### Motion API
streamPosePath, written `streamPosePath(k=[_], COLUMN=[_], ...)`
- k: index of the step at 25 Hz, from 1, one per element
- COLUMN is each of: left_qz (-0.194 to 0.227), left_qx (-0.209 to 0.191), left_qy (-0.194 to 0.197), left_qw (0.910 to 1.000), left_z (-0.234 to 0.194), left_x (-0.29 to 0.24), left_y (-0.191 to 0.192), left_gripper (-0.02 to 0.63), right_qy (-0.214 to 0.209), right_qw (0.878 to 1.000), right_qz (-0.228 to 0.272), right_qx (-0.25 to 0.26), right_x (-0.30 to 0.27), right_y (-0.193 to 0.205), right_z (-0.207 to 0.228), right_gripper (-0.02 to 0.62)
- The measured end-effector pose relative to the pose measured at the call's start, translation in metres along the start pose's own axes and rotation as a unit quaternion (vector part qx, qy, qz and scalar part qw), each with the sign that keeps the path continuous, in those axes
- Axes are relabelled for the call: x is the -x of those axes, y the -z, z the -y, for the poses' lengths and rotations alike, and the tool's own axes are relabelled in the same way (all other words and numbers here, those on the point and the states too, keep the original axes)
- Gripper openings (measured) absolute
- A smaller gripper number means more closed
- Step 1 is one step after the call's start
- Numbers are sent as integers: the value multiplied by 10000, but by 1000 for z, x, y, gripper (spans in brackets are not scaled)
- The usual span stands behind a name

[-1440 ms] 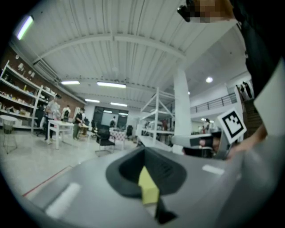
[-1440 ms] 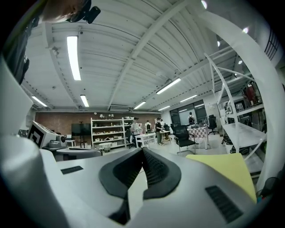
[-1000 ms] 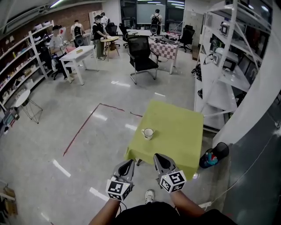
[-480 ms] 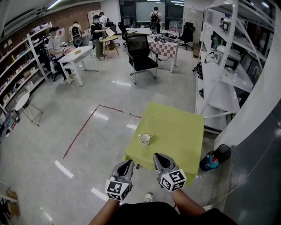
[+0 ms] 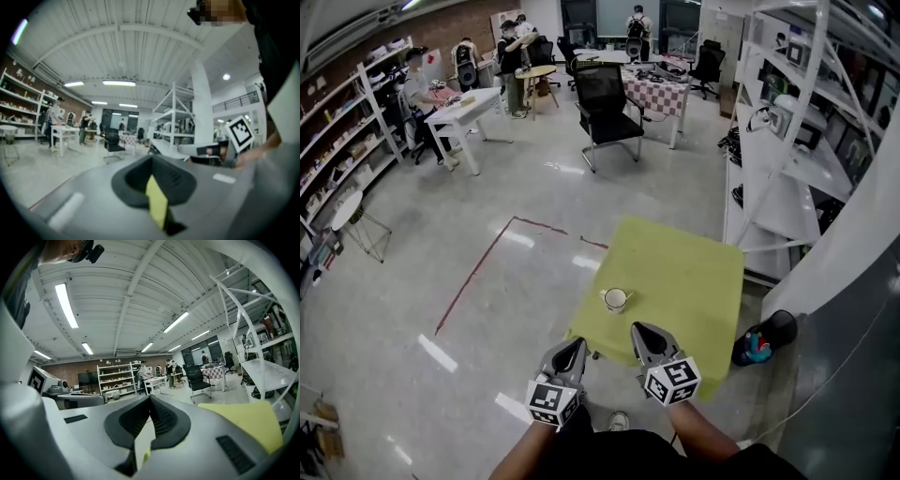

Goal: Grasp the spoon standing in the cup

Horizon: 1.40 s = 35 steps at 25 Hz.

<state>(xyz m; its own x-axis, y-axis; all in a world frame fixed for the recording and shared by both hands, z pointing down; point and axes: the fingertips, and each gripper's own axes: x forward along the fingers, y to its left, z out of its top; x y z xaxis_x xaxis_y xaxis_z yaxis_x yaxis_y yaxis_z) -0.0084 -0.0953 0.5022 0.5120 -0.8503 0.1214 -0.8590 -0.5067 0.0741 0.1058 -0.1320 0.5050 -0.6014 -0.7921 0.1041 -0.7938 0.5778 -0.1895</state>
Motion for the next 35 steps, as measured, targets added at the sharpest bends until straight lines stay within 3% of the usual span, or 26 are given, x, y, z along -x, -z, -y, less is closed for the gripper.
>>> streamPosePath(k=[15, 24, 35], left_qz=[127, 56, -142], left_qx=[1, 105, 138], left_qy=[461, 803, 1222], left_qw=[9989, 9967, 9923], left_z=[-85, -125, -145], left_x=[-61, -81, -92], left_y=[-21, -10, 14], left_gripper=[6, 6, 6], right_qy=[437, 831, 1384], right_qw=[9990, 9965, 9900], right_qz=[60, -83, -261], right_qx=[117, -16, -47], right_x=[-96, -132, -136], right_y=[-24, -5, 23], right_z=[18, 23, 27], right_gripper=[6, 6, 6])
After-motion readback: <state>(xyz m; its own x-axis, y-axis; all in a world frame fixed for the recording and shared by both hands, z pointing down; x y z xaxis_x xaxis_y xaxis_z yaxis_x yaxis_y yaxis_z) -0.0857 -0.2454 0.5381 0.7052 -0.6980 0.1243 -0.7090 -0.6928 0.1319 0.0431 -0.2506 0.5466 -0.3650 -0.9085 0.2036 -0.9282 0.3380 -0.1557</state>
